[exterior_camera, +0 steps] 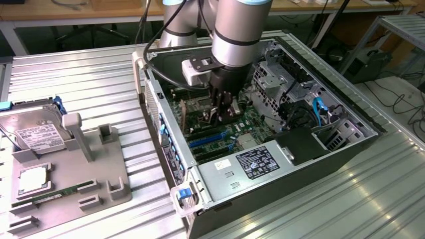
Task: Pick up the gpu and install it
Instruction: 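Insert the gpu into the slot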
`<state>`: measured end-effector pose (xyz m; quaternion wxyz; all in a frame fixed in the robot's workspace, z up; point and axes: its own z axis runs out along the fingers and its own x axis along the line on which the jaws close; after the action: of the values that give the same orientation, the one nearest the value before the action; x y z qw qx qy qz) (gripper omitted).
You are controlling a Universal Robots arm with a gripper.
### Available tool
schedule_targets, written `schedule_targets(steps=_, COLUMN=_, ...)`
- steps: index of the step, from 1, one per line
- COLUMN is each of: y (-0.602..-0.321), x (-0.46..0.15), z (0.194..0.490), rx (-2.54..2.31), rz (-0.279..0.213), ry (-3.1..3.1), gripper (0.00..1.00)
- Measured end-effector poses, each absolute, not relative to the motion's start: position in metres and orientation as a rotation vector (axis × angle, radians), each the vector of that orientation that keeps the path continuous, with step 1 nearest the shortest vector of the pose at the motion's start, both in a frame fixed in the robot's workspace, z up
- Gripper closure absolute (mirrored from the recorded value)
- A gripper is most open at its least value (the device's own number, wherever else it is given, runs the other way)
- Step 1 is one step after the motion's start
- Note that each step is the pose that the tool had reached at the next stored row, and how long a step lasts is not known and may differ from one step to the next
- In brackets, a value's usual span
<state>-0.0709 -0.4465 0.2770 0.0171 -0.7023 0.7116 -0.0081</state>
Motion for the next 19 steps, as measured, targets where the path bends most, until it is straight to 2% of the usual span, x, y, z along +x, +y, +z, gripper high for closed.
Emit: schedule_targets(steps=19, y=-0.454, x=-0.080, z=0.256, rx=-2.176, rz=-0.029, ry=2.206, gripper=0.72)
